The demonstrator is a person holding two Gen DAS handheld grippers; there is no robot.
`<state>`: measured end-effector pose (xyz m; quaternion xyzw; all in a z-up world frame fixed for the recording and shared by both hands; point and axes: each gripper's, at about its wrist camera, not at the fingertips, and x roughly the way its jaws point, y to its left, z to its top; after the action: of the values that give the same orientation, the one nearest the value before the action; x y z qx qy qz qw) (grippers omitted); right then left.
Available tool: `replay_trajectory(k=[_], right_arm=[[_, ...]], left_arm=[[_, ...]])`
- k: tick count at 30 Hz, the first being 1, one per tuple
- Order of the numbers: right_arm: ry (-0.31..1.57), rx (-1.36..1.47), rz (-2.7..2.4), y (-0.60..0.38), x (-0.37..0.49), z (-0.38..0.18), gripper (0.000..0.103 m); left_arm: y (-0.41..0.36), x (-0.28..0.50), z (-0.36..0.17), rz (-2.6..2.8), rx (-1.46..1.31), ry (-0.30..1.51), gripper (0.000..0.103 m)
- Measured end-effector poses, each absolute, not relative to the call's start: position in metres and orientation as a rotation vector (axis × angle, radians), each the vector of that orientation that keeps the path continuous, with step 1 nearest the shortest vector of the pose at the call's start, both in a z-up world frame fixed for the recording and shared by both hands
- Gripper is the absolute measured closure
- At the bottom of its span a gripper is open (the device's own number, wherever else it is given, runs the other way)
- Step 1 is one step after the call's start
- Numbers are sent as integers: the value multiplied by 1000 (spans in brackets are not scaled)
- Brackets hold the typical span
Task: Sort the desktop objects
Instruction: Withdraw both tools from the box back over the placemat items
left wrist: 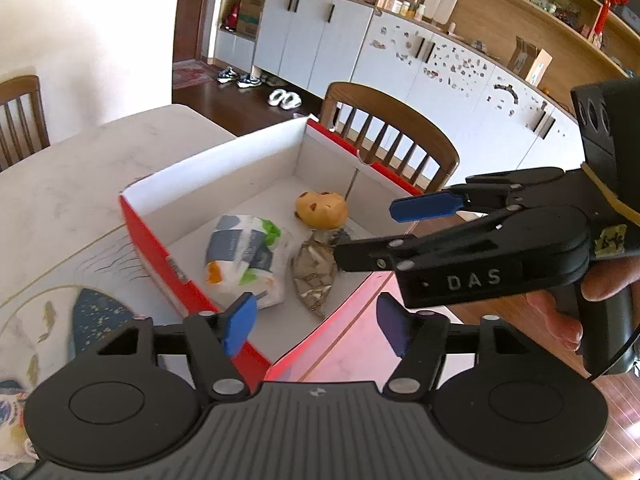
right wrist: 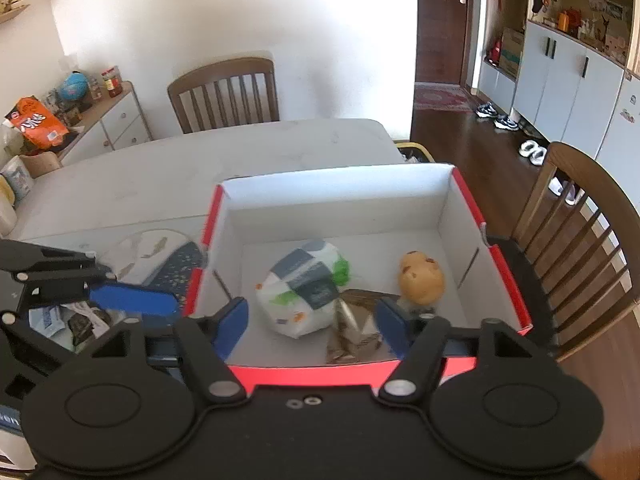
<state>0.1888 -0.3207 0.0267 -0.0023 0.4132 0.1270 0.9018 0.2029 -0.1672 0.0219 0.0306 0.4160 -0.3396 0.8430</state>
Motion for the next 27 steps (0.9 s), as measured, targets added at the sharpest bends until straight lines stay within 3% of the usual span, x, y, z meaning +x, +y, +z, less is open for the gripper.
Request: replay_trajectory(k=[15, 21, 24, 27], right_arm=[[788, 6, 271, -281, 171, 35, 19], [765, 7, 288, -260, 163, 37, 15], [750, -4, 296, -248, 160, 37, 12], [742, -14, 300, -236, 157, 36, 12]], left_arm=[[-104, 182, 29, -670, 56, 847, 21], [-75, 176, 28, -643, 38, 838, 13], [-60, 173, 25, -627, 24, 834, 3], [-43, 172, 22, -607, 10, 832, 2]])
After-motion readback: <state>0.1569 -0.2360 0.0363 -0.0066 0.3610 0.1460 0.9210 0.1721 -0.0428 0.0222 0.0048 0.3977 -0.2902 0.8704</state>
